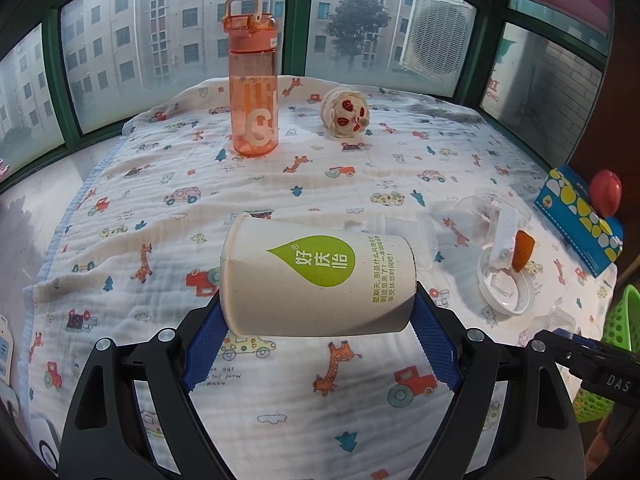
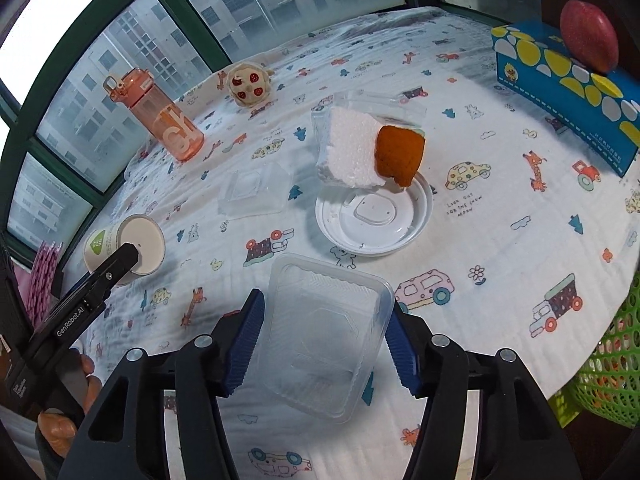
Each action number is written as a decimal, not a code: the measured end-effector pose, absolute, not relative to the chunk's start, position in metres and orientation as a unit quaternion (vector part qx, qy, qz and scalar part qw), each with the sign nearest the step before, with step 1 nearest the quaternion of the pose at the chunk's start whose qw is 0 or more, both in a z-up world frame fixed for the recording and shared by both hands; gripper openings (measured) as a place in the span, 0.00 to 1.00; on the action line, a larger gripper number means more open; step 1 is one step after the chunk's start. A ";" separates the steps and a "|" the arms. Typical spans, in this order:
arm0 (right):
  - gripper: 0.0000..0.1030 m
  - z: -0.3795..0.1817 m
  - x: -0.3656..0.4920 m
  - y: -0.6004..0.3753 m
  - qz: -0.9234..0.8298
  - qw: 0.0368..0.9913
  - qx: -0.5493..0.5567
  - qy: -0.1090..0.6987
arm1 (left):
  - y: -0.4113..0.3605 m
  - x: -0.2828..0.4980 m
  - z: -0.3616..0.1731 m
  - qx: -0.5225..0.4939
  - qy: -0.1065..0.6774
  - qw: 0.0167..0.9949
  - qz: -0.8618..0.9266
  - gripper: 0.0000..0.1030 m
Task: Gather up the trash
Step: 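Carry the paper cup and clear box over the green basket with both grippers, then open both grippers to drop the cup and clear box into the basket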
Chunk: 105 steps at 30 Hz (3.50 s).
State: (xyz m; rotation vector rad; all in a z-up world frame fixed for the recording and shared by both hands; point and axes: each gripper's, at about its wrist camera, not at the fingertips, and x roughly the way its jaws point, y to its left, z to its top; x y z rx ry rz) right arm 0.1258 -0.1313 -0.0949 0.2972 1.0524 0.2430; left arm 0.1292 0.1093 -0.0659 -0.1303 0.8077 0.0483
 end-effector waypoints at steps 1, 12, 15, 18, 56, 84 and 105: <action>0.55 -0.092 0.123 -0.134 0.117 0.851 0.140 0.493 | 0.106 0.128 -0.063 -0.063 0.391 0.918 0.020 0.81; 0.55 -0.060 0.092 -0.190 0.090 0.886 0.119 0.439 | 0.051 0.121 -0.045 -0.055 0.386 0.920 -0.035 0.81; 0.55 -0.054 0.086 -0.210 0.077 0.892 0.125 0.428 | 0.033 0.121 -0.041 -0.054 0.387 0.919 -0.054 0.81; 0.55 -0.048 0.080 -0.233 0.063 0.897 0.131 0.418 | 0.014 0.121 -0.037 -0.051 0.387 0.918 -0.072 0.81; 0.67 -0.070 -0.005 -0.508 -0.185 0.881 0.225 0.373 | -0.218 0.098 -0.003 0.048 0.381 0.881 -0.275 0.81; 0.74 -0.049 -0.076 -0.544 -0.205 0.886 0.255 0.328 | -0.363 0.063 -0.052 0.107 0.439 0.791 -0.412 0.82; 0.76 -0.035 -0.061 -0.499 -0.162 0.900 0.244 0.324 | -0.280 0.078 -0.031 0.077 0.406 0.843 -0.344 0.87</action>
